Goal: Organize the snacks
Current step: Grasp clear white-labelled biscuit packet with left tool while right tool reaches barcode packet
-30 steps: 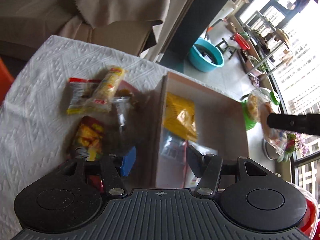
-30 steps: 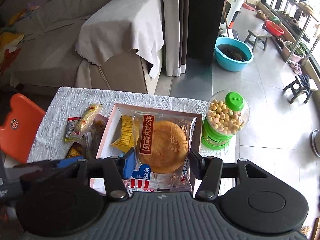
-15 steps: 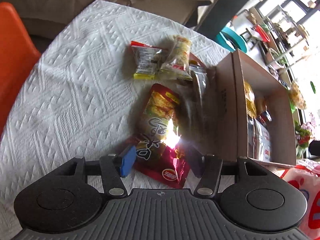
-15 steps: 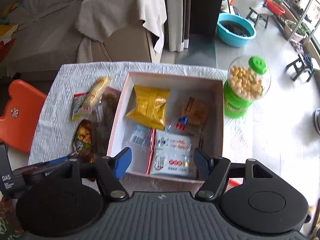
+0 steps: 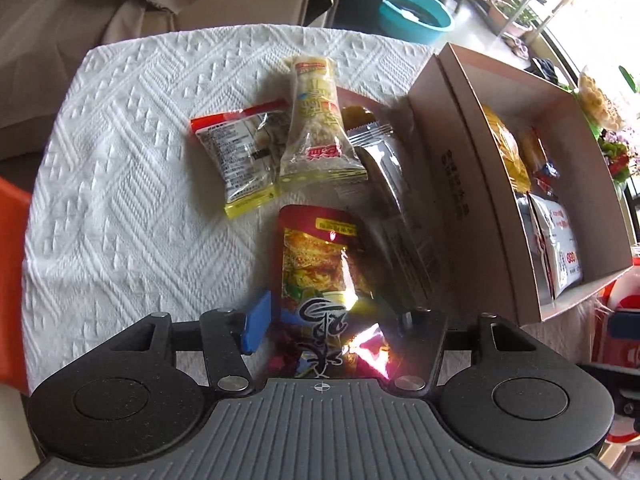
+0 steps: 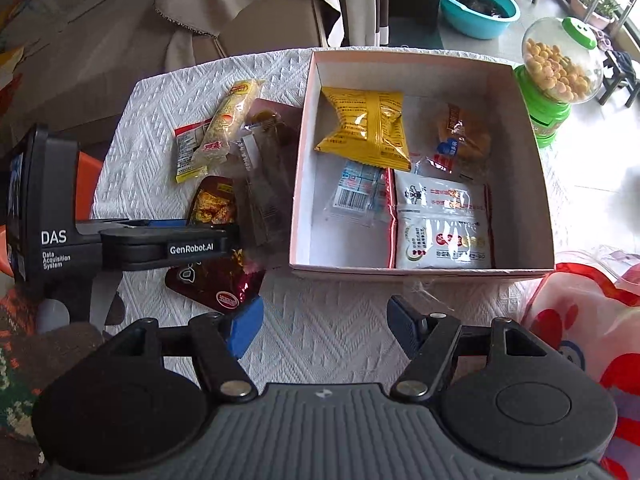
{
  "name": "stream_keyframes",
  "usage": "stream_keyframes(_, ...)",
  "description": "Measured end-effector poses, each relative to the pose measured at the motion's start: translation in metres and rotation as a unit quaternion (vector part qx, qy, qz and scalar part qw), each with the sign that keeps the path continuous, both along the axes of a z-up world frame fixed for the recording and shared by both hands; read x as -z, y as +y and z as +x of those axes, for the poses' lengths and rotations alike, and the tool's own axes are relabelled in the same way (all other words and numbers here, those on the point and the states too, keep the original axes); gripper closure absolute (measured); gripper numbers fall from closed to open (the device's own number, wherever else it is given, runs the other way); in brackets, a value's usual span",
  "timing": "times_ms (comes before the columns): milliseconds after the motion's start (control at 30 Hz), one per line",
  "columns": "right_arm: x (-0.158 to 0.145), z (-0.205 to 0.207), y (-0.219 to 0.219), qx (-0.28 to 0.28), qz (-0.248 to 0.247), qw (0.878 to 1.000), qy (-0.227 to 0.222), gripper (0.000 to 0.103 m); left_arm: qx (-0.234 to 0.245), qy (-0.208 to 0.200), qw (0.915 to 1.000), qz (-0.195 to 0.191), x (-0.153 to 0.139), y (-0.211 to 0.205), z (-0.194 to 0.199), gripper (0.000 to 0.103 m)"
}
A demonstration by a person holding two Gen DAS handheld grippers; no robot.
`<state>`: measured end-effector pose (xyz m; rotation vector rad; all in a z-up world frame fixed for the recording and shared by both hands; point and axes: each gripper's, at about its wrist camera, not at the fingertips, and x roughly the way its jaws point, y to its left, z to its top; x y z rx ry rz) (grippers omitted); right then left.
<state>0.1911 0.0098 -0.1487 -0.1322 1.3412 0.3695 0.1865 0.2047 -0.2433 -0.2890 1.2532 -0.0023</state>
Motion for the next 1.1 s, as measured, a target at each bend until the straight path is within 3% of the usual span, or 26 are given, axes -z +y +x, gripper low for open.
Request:
stream_keyframes(333, 0.003, 0.035, 0.088, -0.078, -0.020, 0.994, -0.075, 0.034, -0.057, 0.007, 0.9979, 0.028, -0.005, 0.090, -0.041, 0.038)
stream_keyframes(533, 0.041, 0.073, 0.149, -0.144, -0.074, 0.976, -0.143, 0.039, -0.075, -0.012, 0.9965, -0.037, -0.007, 0.119, -0.065, 0.047)
stream_keyframes(600, 0.061, 0.094, 0.159, -0.136, -0.081, 0.979, -0.129, 0.042, -0.067, -0.028, 0.9955, -0.061, -0.011, 0.119, -0.072, 0.047)
stream_keyframes(667, 0.071, 0.103, 0.161, -0.112, -0.087, 0.984, -0.107, 0.059, -0.063, -0.046, 0.9940, -0.077, -0.015, 0.120, -0.076, 0.047)
stream_keyframes(700, 0.073, 0.101, 0.159, -0.103, -0.078, 0.987, -0.100, 0.059, -0.064, -0.053, 0.9930, -0.084, -0.016, 0.121, -0.076, 0.047)
stream_keyframes(733, 0.072, 0.094, 0.157, -0.095, -0.071, 0.988, -0.101, 0.059, -0.066, -0.057, 0.9922, -0.089, -0.017, 0.122, -0.076, 0.047)
stream_keyframes(833, 0.079, 0.065, 0.144, -0.068, -0.040, 0.996, -0.043, 0.061, -0.055, -0.068, 0.9913, -0.099, -0.020, 0.121, -0.072, 0.047)
stream_keyframes(1000, 0.082, -0.001, 0.120, -0.048, -0.012, 0.999, -0.009, 0.061, 0.020, -0.067, 0.9919, -0.106, -0.019, 0.095, -0.052, 0.047)
stream_keyframes(1100, 0.082, -0.032, 0.110, -0.043, -0.025, 0.999, -0.005, 0.061, 0.056, -0.069, 0.9916, -0.093, -0.016, 0.069, -0.032, 0.047)
